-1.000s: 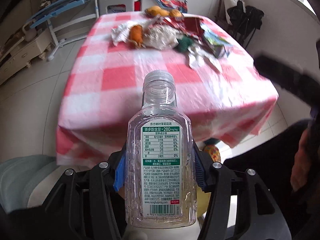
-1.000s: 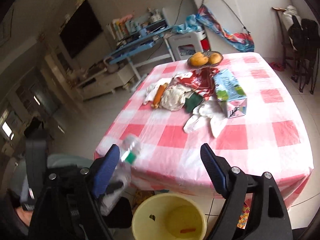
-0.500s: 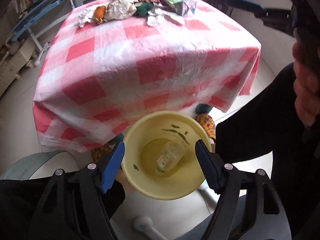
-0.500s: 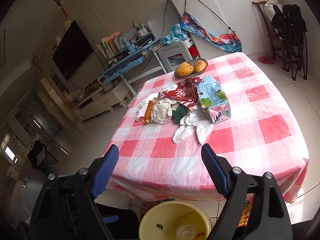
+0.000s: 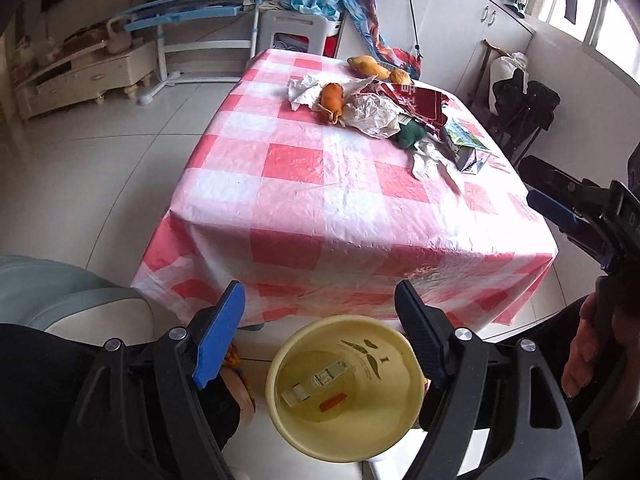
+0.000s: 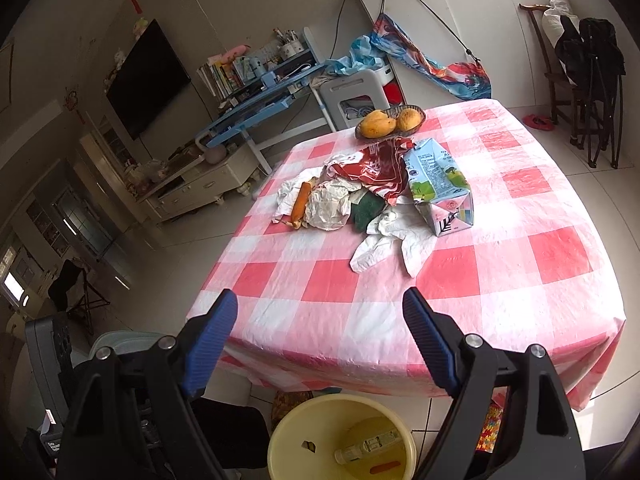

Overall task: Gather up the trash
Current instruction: 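Lower the clear bottle over the bucket and open the left tool, then move the left tool to the table and grasp the long orange bread stick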

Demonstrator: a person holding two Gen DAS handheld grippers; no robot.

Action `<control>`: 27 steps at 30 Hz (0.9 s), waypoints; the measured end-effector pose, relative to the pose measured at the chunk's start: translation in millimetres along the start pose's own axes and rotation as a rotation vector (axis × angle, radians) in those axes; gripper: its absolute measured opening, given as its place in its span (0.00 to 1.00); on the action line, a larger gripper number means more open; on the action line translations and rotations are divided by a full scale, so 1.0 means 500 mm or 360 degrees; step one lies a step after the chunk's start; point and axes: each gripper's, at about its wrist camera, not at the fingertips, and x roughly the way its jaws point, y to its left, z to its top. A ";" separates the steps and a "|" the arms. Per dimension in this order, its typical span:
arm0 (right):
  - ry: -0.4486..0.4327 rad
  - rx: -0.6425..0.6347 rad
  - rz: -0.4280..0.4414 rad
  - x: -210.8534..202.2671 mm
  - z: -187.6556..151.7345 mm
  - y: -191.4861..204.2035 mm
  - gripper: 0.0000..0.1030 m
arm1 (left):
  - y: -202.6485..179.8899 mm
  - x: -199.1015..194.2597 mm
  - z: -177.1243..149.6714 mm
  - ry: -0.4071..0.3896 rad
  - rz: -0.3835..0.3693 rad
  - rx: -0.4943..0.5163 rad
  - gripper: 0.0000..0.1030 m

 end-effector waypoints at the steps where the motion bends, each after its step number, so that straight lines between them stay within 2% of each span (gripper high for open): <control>1: 0.0005 -0.0003 -0.0002 0.001 -0.001 0.001 0.79 | -0.003 -0.002 -0.003 -0.0003 0.0005 0.0012 0.72; 7: 0.0033 -0.0017 -0.0009 0.007 -0.006 0.006 0.79 | -0.015 -0.003 -0.008 -0.0028 0.0042 0.0069 0.72; 27: 0.0081 -0.0075 -0.0026 0.024 -0.018 0.022 0.79 | 0.003 0.006 -0.005 0.0000 0.0061 -0.0012 0.72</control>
